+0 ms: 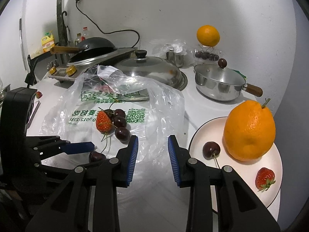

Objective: Organize fruits
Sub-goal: 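Grasp a dark cherry with the left gripper while the right gripper grasps another cherry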

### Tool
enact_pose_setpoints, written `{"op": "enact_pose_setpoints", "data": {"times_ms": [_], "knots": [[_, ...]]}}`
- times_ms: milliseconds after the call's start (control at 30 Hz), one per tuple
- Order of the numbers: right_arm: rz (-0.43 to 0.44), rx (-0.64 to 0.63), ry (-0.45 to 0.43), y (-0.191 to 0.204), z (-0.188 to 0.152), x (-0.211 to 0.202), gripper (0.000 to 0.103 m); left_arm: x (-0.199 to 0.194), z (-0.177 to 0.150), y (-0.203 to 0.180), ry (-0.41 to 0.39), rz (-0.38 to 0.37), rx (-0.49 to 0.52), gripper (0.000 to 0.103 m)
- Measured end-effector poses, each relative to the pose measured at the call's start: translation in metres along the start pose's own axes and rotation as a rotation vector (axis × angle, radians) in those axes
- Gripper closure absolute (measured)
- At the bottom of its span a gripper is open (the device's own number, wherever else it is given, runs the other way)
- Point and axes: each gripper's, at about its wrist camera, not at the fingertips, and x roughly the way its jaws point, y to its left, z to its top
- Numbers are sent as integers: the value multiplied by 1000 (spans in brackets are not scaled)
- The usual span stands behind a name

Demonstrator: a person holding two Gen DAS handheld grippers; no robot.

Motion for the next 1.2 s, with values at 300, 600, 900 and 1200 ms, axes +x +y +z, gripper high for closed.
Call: {"op": "enact_pose_setpoints", "data": {"times_ms": [300,600,900,1200], "knots": [[0,0,3,0,1,3,69,0,-1,2,-7,-22,7,73],[27,-27,19,17,9,16,69,-22,2,16,-55,-29,-19,73],[62,-63,62,45,18,46,69,-38,6,44,-98,16,-58,73],[54,-84,124,58,16,74,63,-44,6,65,-118,34,-87,73]]}}
